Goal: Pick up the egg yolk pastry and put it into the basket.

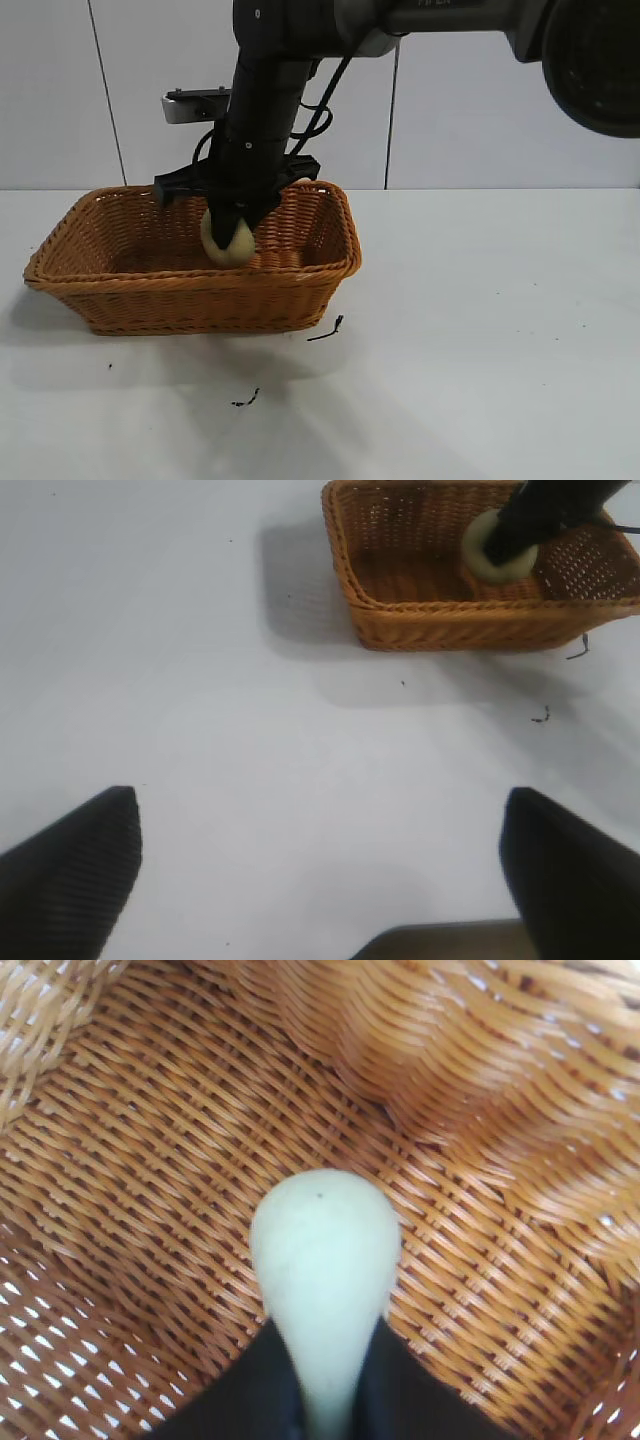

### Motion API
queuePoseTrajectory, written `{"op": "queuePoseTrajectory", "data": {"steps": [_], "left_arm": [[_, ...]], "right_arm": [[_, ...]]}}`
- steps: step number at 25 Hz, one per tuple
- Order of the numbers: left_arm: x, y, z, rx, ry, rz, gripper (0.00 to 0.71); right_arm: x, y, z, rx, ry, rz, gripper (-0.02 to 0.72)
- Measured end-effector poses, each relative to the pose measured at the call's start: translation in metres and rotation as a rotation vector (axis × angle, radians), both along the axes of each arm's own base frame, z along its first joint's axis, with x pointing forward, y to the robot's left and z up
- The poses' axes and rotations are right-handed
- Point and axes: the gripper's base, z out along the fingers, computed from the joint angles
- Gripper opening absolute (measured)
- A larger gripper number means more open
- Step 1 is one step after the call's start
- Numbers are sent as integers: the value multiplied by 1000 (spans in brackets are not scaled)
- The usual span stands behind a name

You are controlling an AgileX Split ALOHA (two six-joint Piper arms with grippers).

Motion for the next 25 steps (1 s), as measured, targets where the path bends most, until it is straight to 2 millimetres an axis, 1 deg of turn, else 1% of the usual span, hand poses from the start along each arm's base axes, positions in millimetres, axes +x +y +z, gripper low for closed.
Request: {"op": "queuePoseTrajectory", "data": {"steps": [2, 3, 4, 6, 8, 10, 13, 15, 17, 18, 20, 22, 24, 25], "left_arm": [[0, 0, 0, 0, 0, 0, 695], [0, 0, 0, 0, 0, 0, 695], [0, 0, 0, 0, 0, 0, 695], [0, 0, 0, 0, 0, 0, 695], [0, 0, 0, 0, 0, 0, 695], [0, 0, 0, 0, 0, 0, 695], [0, 0, 0, 0, 0, 0, 695], [0, 0, 0, 0, 0, 0, 695], [0, 0, 0, 0, 0, 0, 695], [0, 0, 0, 0, 0, 0, 695], [0, 0, 0, 0, 0, 0, 695], [0, 0, 0, 0, 0, 0, 695], [0, 0, 0, 0, 0, 0, 695], [0, 0, 0, 0, 0, 0, 695]], "right_arm": [[0, 0, 3, 3, -4, 0, 535], [0, 0, 5, 3, -11, 7, 600], [0, -1, 11, 6, -21, 7, 634], [-1, -2, 24, 12, -47, 9, 673], [-2, -5, 43, 21, -78, 9, 686], [-2, -11, 61, 26, -99, 1, 689], [6, -32, 85, 20, -129, -41, 689], [17, -54, 95, 12, -142, -86, 689], [29, -80, 100, 0, -143, -134, 689], [38, -99, 101, -12, -141, -172, 689], [49, -129, 100, -23, -128, -233, 689], [61, -166, 100, -33, -117, -307, 689], [71, -202, 100, -38, -115, -379, 689], [74, -215, 100, -40, -112, -406, 689]]}}
